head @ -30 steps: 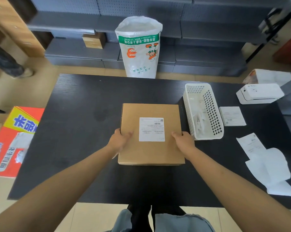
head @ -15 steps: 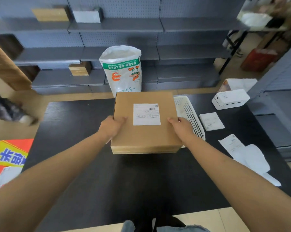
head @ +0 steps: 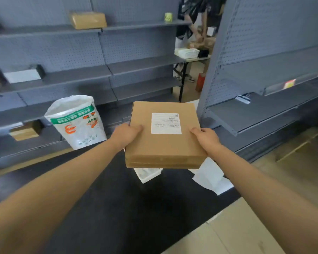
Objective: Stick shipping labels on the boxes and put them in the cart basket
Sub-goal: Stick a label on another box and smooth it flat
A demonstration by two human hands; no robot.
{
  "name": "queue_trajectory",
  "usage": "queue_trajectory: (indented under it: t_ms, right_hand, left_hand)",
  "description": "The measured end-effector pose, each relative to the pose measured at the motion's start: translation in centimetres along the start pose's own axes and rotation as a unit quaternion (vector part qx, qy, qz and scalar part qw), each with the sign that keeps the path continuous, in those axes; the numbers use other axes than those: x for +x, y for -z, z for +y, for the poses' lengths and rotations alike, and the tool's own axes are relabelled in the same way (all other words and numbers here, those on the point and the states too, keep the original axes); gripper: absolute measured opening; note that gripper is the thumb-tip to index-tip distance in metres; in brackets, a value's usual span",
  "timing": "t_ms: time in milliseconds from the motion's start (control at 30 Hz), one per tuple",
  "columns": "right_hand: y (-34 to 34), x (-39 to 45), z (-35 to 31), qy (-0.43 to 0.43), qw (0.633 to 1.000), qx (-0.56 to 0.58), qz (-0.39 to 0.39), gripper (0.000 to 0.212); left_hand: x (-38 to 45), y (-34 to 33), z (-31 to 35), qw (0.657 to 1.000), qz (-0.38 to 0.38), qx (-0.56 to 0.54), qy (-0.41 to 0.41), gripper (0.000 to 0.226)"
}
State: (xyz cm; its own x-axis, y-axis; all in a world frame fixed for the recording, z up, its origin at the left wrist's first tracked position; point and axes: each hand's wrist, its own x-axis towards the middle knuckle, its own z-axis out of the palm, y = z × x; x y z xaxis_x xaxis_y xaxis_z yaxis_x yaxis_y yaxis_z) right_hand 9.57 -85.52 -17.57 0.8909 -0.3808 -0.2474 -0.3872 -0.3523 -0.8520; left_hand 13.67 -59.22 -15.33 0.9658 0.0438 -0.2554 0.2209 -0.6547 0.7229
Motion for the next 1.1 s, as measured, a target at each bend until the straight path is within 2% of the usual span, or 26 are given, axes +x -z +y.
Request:
queue_trajectory:
  t_ms: [100, 267, 367, 467, 600, 700, 867, 1100]
  right_hand:
    - [7.9, -0.8, 3.8, -0.031, 0.998, 0.012, 0.049, 0.033]
    - [21.7, -3.9, 10.9, -0.085, 0.98, 0.037, 0.174, 0.038]
    - [29.6, -6.6, 15.5, -0.132, 0.957, 0.06, 0.25, 0.039]
    - [36.0, -9.5, 19.5, -0.18, 0.927, 0.106, 0.312, 0.046]
    - [42.0, -12.3, 24.3, -0.225, 0.885, 0.138, 0.384, 0.049]
    - [45.5, -12.2, 27.3, -0.259, 0.857, 0.152, 0.418, 0.05]
    - [51.2, -8.4, 29.7, -0.284, 0.834, 0.149, 0.449, 0.05]
    - [57.4, -1.7, 32.2, -0.295, 0.82, 0.166, 0.461, 0.05]
  left_hand:
    - [-1.4, -6.0, 5.7, 0.997, -0.05, 0.035, -0.045, 0.062]
    - [-4.8, -18.2, 15.8, 0.983, -0.131, 0.038, -0.119, 0.063]
    - [-7.6, -25.5, 21.7, 0.966, -0.197, 0.06, -0.159, 0.069]
    - [-10.5, -32.4, 26.8, 0.939, -0.259, 0.066, -0.216, 0.065]
    - [-13.6, -40.8, 32.0, 0.907, -0.344, 0.068, -0.235, 0.069]
    - [-14.7, -46.0, 35.4, 0.89, -0.359, 0.104, -0.261, 0.069]
    - [-13.3, -52.7, 41.6, 0.87, -0.364, 0.14, -0.3, 0.071]
    - [-10.0, -59.8, 49.5, 0.853, -0.382, 0.153, -0.32, 0.053]
